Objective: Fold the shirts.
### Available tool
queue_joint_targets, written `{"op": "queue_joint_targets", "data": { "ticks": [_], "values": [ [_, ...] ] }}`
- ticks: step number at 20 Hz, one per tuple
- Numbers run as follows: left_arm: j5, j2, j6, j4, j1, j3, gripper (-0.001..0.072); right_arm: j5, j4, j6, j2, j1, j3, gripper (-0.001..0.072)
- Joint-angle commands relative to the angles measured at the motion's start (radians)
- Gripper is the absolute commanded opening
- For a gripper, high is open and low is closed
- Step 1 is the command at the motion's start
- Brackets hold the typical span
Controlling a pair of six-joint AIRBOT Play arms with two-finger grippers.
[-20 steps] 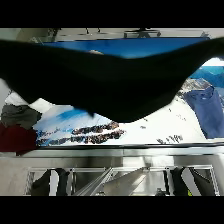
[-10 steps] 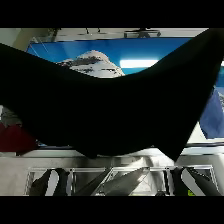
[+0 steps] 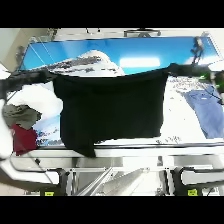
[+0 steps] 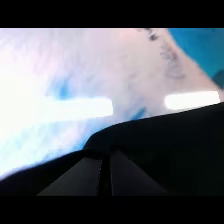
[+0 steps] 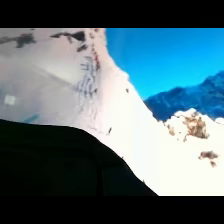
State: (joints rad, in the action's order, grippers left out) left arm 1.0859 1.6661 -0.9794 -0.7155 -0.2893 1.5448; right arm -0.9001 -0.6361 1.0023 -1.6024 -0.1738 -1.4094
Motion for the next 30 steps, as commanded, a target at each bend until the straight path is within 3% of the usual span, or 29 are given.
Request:
{"op": "queue_joint_targets", "data": {
  "ticks": [1, 7, 9, 13, 16, 24, 30],
  "values": [
    [0.013, 0.278, -0.040, -0.019, 0.037, 0.250, 0.0017, 0.110, 0.114, -0.069, -0.203, 0.008, -0.063, 0.0019],
    [0.068, 0.359, -0.077, -0.040, 0.065, 0.447, 0.0012, 0.110, 0.127, -0.090, -0.286, -0.007, -0.164, 0.0020],
    [0.090, 0.360, -0.101, -0.137, 0.088, 0.446, 0.0011, 0.090, 0.109, -0.090, -0.308, -0.017, -0.164, 0.0020],
    [0.137, 0.360, -0.255, -0.496, 0.152, 0.446, 0.0011, 0.057, 0.068, -0.090, -0.374, -0.017, -0.164, 0.0020],
    [0.222, 0.360, -0.283, -0.596, 0.181, 0.446, 0.0011, 0.057, 0.019, -0.085, -0.394, -0.020, -0.164, 0.0020],
    [0.297, 0.365, -0.421, -0.627, 0.224, 0.403, 0.0012, 0.050, -0.107, -0.048, -0.394, -0.017, -0.166, 0.0020],
    [0.317, 0.357, -0.438, -0.626, 0.224, 0.328, 0.0012, 0.042, -0.105, -0.049, -0.391, -0.015, -0.166, 0.0020]
  ]
}}
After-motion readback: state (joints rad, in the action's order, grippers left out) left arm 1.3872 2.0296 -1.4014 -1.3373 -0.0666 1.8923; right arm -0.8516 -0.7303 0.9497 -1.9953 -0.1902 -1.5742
